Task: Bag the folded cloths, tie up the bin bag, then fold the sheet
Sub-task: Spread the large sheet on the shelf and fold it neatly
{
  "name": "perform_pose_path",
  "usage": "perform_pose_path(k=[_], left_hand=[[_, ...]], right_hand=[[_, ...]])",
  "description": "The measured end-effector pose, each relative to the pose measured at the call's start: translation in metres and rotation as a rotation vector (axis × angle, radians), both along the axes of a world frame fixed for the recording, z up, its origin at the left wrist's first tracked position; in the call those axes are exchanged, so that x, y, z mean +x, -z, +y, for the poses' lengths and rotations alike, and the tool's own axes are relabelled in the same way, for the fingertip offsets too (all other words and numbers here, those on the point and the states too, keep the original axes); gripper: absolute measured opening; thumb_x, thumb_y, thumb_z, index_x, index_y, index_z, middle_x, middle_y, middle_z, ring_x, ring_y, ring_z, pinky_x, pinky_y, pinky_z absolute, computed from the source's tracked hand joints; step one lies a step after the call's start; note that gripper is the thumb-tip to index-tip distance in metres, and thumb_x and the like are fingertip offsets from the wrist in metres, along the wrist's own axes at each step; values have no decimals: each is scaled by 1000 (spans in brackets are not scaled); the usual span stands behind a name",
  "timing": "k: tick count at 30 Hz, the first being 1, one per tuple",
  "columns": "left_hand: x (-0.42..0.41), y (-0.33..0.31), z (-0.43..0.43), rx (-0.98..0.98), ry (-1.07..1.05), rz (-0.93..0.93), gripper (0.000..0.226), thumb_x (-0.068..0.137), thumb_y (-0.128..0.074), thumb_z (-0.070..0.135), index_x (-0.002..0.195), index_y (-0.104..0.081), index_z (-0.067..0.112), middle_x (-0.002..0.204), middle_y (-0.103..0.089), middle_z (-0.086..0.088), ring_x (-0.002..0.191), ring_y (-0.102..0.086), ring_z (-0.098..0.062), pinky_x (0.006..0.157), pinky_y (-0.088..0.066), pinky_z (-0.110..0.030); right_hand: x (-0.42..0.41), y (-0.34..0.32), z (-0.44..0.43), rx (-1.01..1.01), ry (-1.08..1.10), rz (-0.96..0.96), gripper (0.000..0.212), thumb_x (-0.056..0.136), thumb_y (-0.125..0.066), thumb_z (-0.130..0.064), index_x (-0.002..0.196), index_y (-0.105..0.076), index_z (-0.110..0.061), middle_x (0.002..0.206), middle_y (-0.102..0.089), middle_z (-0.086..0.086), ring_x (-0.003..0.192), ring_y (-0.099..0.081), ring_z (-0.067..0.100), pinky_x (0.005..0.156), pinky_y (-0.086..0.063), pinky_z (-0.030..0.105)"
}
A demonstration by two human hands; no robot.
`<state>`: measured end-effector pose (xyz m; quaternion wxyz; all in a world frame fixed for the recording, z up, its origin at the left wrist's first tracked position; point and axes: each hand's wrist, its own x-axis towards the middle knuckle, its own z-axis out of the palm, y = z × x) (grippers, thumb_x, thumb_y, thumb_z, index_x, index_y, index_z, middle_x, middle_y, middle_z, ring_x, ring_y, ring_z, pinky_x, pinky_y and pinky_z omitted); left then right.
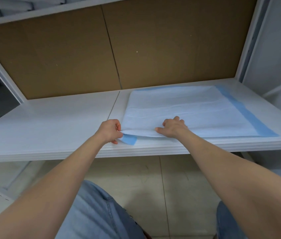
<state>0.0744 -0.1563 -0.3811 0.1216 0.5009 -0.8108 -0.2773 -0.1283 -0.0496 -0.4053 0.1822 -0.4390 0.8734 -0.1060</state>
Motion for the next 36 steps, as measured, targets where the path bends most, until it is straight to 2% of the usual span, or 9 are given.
perform_pose_path(k=[5, 7, 10, 14, 18, 23, 28, 33, 36], left_hand=[[10, -4, 6, 205, 250, -409, 8, 83, -60, 6, 84, -58, 14, 76, -61, -2, 65, -61, -12, 54, -54, -21], [9, -13, 0, 228, 257, -392, 5, 84, -58, 12, 83, -62, 15, 74, -62, 0, 65, -61, -11, 55, -52, -20], [0, -19, -13, -47, 218, -261, 7, 85, -59, 16, 89, -63, 19, 83, -59, -1, 67, -58, -14, 54, -50, -22], [-13, -3, -15, -285, 387, -525, 28, 83, -66, 35, 109, -57, 31, 104, -47, 5, 88, -51, -16, 73, -45, -28], [-15, 8, -15, -511, 439, -643, 29, 87, -59, 42, 112, -50, 31, 116, -45, 3, 84, -56, -21, 65, -39, -28], [-19, 12, -10, -555, 500, -677, 27, 90, -55, 26, 115, -49, 18, 118, -45, -2, 71, -47, -24, 61, -35, -31], [-22, 13, -1, -672, 476, -704, 28, 86, -51, 8, 114, -47, 10, 113, -48, -6, 66, -42, -26, 56, -29, -31], [-22, 12, 0, -773, 438, -724, 27, 87, -50, 13, 113, -46, 11, 109, -52, -4, 67, -46, -24, 55, -33, -29], [-23, 15, 1, -824, 422, -740, 27, 85, -48, 6, 111, -44, 10, 109, -50, -5, 64, -43, -23, 45, -22, -28]], right_hand=[[0, 0, -2, 15, -13, 7, 64, 90, -44, -61, 139, -44, -19, 146, -27, 11, 134, -27, 33, 104, -34, 43], [-2, -3, 0, 16, -58, 7, 62, 89, -47, -60, 137, -47, -20, 144, -31, 11, 133, -30, 33, 106, -34, 43], [-5, -7, 4, -71, -148, 58, 51, 85, -56, -56, 127, -56, -26, 132, -45, 4, 126, -39, 27, 100, -41, 39], [-4, -7, 8, -103, -301, 139, 37, 85, -62, -44, 119, -62, -28, 120, -57, -5, 111, -52, 17, 82, -46, 29], [-1, -6, 9, -77, -410, 346, 35, 90, -55, -40, 122, -60, -28, 122, -57, -7, 113, -52, 17, 78, -40, 27], [10, -6, 4, -51, -509, 586, 30, 94, -47, -32, 116, -62, -18, 118, -59, 0, 107, -57, 23, 74, -36, 28], [14, 0, 2, -58, -450, 605, 27, 92, -44, -17, 115, -58, -15, 116, -57, 2, 95, -61, 27, 67, -36, 28], [16, 2, 3, -82, -399, 588, 30, 90, -42, -7, 116, -55, -12, 115, -55, 5, 88, -60, 29, 64, -35, 29], [16, 1, 3, -99, -387, 591, 30, 88, -41, -2, 114, -53, -9, 113, -54, 7, 75, -50, 28, 58, -32, 28]])
